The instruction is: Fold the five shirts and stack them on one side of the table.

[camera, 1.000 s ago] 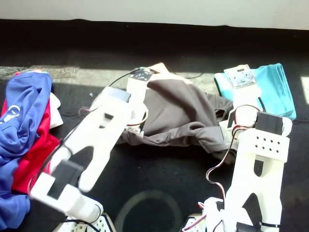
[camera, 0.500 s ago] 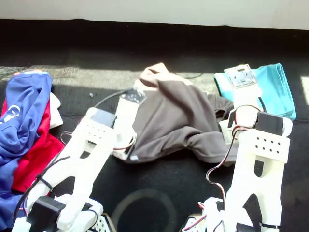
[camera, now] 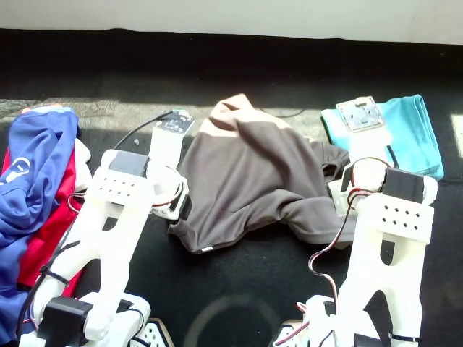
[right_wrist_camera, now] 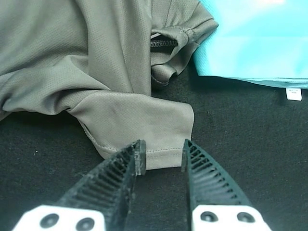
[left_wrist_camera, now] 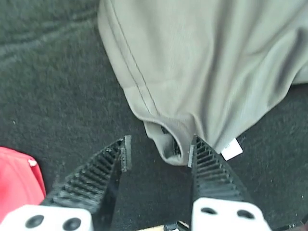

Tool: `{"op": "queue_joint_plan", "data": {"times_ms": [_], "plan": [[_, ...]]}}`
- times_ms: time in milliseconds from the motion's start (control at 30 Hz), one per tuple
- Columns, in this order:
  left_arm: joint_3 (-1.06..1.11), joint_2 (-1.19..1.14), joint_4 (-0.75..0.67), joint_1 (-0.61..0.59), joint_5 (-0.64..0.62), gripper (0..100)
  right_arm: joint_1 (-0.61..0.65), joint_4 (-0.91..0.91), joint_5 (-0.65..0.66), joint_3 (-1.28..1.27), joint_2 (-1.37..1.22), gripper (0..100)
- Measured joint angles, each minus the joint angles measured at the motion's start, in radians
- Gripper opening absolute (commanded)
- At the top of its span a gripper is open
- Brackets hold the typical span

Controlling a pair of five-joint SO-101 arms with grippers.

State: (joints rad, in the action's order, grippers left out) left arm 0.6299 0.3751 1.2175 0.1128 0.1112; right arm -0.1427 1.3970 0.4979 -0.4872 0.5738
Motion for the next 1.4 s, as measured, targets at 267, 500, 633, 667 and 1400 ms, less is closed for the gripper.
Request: {"op": "queue_joint_plan", "data": {"times_ms": [267,500,633,667,1400], "plan": [[0.249,0.0,-0.315,-0.006,0.032,20,0.092,0.0,0.0,-0.084,0.002,13.0],[0.399,0.0,-0.299,-0.049,0.187,14,0.103,0.0,0.0,-0.086,0.006,13.0],[0.364,0.008,-0.13,-0.11,0.235,14,0.103,0.021,0.0,-0.087,0.006,13.0],[0.342,0.008,-0.083,-0.12,0.238,14,0.103,0.023,0.0,-0.087,0.006,13.0],[0.276,0.008,0.132,0.025,-0.034,25,0.103,0.023,0.0,-0.087,0.006,13.0]]}}
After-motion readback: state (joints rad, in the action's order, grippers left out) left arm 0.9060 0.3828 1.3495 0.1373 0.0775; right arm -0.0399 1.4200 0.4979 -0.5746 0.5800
